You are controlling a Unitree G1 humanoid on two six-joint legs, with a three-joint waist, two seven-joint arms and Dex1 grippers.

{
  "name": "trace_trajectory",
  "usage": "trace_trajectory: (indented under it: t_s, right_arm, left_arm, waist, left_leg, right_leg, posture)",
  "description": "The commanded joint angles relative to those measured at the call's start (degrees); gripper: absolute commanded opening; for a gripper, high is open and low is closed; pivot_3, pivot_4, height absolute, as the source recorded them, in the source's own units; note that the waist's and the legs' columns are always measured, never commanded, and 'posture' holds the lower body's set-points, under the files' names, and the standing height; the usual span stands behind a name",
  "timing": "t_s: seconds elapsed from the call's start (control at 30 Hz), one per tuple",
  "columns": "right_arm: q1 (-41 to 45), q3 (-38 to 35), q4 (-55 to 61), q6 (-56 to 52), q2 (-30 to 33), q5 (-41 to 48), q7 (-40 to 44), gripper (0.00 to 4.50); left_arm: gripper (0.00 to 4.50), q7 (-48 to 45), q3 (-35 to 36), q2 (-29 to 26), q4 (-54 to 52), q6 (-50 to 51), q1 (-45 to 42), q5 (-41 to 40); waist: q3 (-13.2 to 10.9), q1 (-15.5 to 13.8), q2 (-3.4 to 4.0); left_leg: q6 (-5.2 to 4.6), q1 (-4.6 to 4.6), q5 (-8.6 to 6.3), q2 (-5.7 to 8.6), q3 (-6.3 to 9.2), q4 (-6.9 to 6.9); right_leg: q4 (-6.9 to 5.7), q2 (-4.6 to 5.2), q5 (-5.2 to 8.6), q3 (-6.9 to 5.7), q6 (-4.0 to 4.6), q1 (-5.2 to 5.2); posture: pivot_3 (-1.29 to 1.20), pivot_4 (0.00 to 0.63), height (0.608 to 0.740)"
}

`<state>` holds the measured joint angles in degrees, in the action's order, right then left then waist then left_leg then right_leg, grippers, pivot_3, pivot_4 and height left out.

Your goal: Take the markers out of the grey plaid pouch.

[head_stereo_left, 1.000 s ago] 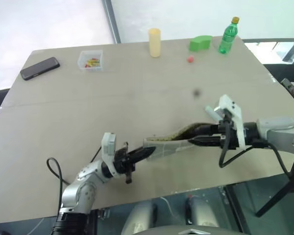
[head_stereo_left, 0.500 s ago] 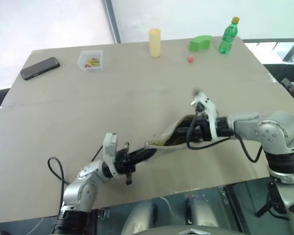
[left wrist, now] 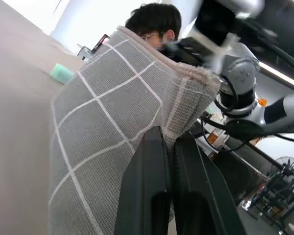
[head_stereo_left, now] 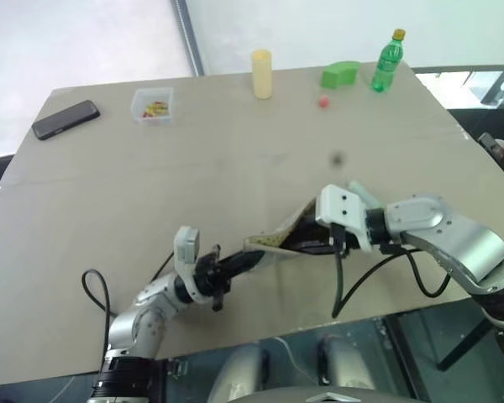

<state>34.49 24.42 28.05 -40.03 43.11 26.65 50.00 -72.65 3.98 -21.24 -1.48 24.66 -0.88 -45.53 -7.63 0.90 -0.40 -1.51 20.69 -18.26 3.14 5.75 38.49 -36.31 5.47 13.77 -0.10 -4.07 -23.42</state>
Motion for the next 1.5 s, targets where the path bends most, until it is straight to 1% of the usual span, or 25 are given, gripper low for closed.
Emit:
trace_trajectory:
  t_s: [0.03, 0.07, 0.17, 0.3, 0.43, 0.5, 0.67, 0.8, 0.87, 0.97, 1.07, 1.17, 1.23, 1.27, 1.33, 1.4, 1.43, 1.5]
  right_arm:
    - [1.70, 1.22, -1.52, 14.10, -2.43, -9.25, 1.23, 2.02]
    - [2.17, 2.35, -2.54, 17.50, -2.43, -12.83, 1.48, 2.02]
    - [2.82, 4.88, -4.81, 22.87, -1.45, -20.27, 2.92, 2.02]
    - [1.42, 6.78, -4.50, 23.43, 1.88, -23.24, 9.31, 2.02]
    - [1.29, 7.19, -6.44, 23.16, 1.81, -26.25, 11.26, 2.02]
    - [2.37, 8.21, -8.87, 23.43, 0.41, -28.77, 11.51, 2.02]
    - [6.59, 11.21, -15.48, 18.36, -5.67, -37.13, 8.89, 2.02]
    - [7.59, 11.63, -16.49, 13.56, -8.31, -40.12, 9.25, 2.02]
    - [7.03, 11.07, -13.81, 10.59, -6.49, -40.29, 12.15, 2.02]
    - [6.51, 9.18, -7.43, 4.02, -0.37, -39.13, 18.31, 2.02]
    - [7.17, 4.98, 1.29, -7.94, 6.06, -35.30, 23.11, 2.02]
    - [9.01, 1.03, 7.06, -13.23, 10.12, -31.36, 25.46, 2.02]
    - [10.02, -0.23, 9.18, -14.91, 11.83, -29.68, 25.63, 2.02]
    - [10.41, -0.48, 9.83, -15.69, 12.19, -28.60, 25.66, 2.02]
    - [10.58, 1.05, 8.90, -15.97, 10.56, -28.42, 23.39, 2.02]
    - [9.79, 3.24, 7.33, -15.42, 8.73, -29.23, 20.67, 2.02]
    - [9.15, 4.52, 6.29, -15.09, 7.65, -29.82, 19.19, 2.02]
    - [8.34, 6.73, 4.35, -14.04, 5.88, -30.99, 16.78, 2.02]
  left_arm:
    - [0.00, -0.26, 0.27, 0.07, 1.08, 2.65, 0.49, -1.85]
    - [0.00, -0.17, 0.38, 0.08, 0.82, 3.50, 0.61, -2.36]
    - [0.00, 0.96, 1.36, 0.74, 0.29, 5.60, 0.57, -4.31]
    - [0.00, 2.19, 2.48, 1.64, 0.54, 7.01, -0.25, -5.40]
    - [0.00, 3.19, 4.48, 2.39, 2.00, 9.21, -1.64, -7.26]
    - [0.00, 3.45, 4.99, 2.51, 2.49, 9.79, -1.99, -7.33]
    - [0.00, 5.62, 7.19, 3.47, 3.82, 12.63, -2.78, -9.49]
    - [0.00, 5.75, 8.09, 3.12, 4.70, 13.82, -3.17, -9.58]
    - [0.00, 5.63, 8.03, 3.06, 3.94, 14.81, -3.46, -10.34]
    - [0.00, 6.18, 7.79, 3.33, 1.73, 18.30, -3.93, -13.05]
    - [0.00, 6.64, 6.65, 3.10, -1.67, 22.88, -4.06, -15.82]
    - [0.00, 8.41, 6.52, 3.38, -3.08, 26.39, -5.26, -18.50]
    - [0.00, 9.19, 6.43, 3.59, -2.76, 26.61, -6.22, -18.47]
    - [0.00, 9.10, 6.13, 3.47, -2.40, 26.25, -6.44, -17.75]
    - [0.00, 7.73, 3.12, 3.04, 0.60, 17.41, -6.52, -8.46]
    - [0.00, 6.56, 0.69, 2.83, 3.24, 8.97, -6.52, -0.85]
    - [0.00, 6.34, 0.07, 2.84, 4.30, 6.60, -6.59, 1.21]
    - [0.00, 5.94, -0.14, 2.98, 5.46, 5.63, -6.74, 1.96]
  waist:
    - [0.01, -0.01, -0.01]
    - [0.01, -0.04, 0.00]
    - [0.01, -0.04, 0.00]
    - [0.02, -0.18, 0.01]
    - [0.02, -0.16, 0.02]
    - [0.02, -0.17, 0.02]
    - [0.07, -0.10, 0.09]
    - [0.10, -0.22, 0.12]
    - [0.10, -0.24, 0.14]
    - [0.10, -0.35, 0.14]
    - [0.09, -0.36, 0.13]
    - [0.06, -0.30, 0.09]
    - [0.05, -0.23, 0.09]
    - [0.05, -0.20, 0.09]
    - [0.06, -0.10, 0.08]
    - [0.06, -0.13, 0.07]
    - [0.06, -0.17, 0.05]
    - [0.09, -0.28, 0.08]
  left_leg:
    - [0.01, -0.02, 0.00, -0.01, 0.00, 0.02]
    - [0.01, -0.03, 0.00, 0.00, -0.02, 0.07]
    - [0.01, -0.04, 0.00, 0.03, -0.02, 0.08]
    - [0.01, -0.01, 0.00, 0.06, 0.00, 0.02]
    - [0.01, 0.01, 0.00, 0.06, 0.01, 0.01]
    - [0.01, -0.02, 0.00, 0.06, 0.03, 0.04]
    - [0.03, -0.12, 0.02, 0.05, 0.01, 0.05]
    - [0.04, -0.10, 0.02, 0.07, 0.04, 0.06]
    - [0.04, -0.09, 0.02, 0.09, 0.05, 0.06]
    - [0.04, -0.04, 0.02, 0.13, 0.09, 0.06]
    - [0.02, 0.07, 0.01, 0.21, 0.17, 0.05]
    - [0.01, 0.19, 0.00, 0.29, 0.44, 0.03]
    - [0.01, 0.19, 0.00, 0.30, 0.49, 0.01]
    - [0.01, 0.17, 0.01, 0.29, 0.49, 0.01]
    - [0.02, 0.13, 0.01, 0.29, 0.48, 0.01]
    - [0.02, 0.08, 0.01, 0.29, 0.47, -0.01]
    - [0.02, 0.08, 0.01, 0.30, 0.45, -0.01]
    - [0.03, 0.08, 0.01, 0.31, 0.44, -0.02]
  right_leg:
    - [-0.04, 0.00, 0.00, 0.00, 0.00, 0.00]
    - [-0.10, 0.01, 0.00, 0.04, 0.00, 0.00]
    - [-0.09, 0.03, 0.00, 0.05, 0.00, -0.03]
    - [0.01, 0.05, 0.00, 0.05, 0.01, -0.06]
    - [0.04, 0.07, 0.00, 0.05, 0.01, -0.05]
    - [0.02, 0.07, 0.00, 0.05, 0.01, -0.02]
    - [-0.10, 0.05, 0.00, 0.08, 0.01, 0.00]
    - [-0.11, 0.07, 0.00, 0.07, 0.02, -0.02]
    - [-0.08, 0.09, 0.00, 0.06, 0.02, -0.01]
    - [-0.06, 0.13, 0.00, 0.03, 0.02, -0.02]
    - [0.06, 0.20, 0.00, -0.02, 0.02, -0.03]
    - [0.14, 0.22, 0.00, -0.05, 0.02, -0.04]
    - [0.15, 0.22, 0.00, -0.06, 0.01, -0.05]
    - [0.13, 0.22, 0.00, -0.06, 0.01, -0.05]
    - [0.12, 0.20, 0.00, -0.05, 0.01, -0.04]
    - [0.12, 0.20, 0.00, -0.05, 0.01, -0.01]
    - [0.12, 0.20, 0.00, -0.04, 0.01, -0.02]
    - [0.14, 0.24, 0.00, -0.04, 0.02, -0.02]
  posture:
    - [0.00, 0.150, 0.740]
    - [0.00, 0.150, 0.740]
    - [0.00, 0.150, 0.740]
    - [0.00, 0.150, 0.740]
    - [0.00, 0.150, 0.740]
    - [0.00, 0.150, 0.740]
    - [0.00, 0.150, 0.740]
    - [0.00, 0.150, 0.740]
    - [0.00, 0.150, 0.740]
    - [0.00, 0.150, 0.740]
    - [0.00, 0.150, 0.740]
    - [0.00, 0.150, 0.740]
    - [0.00, 0.150, 0.740]
    - [0.00, 0.150, 0.740]
    - [0.00, 0.150, 0.740]
    - [0.00, 0.150, 0.740]
    - [0.00, 0.150, 0.740]
    - [0.00, 0.150, 0.740]
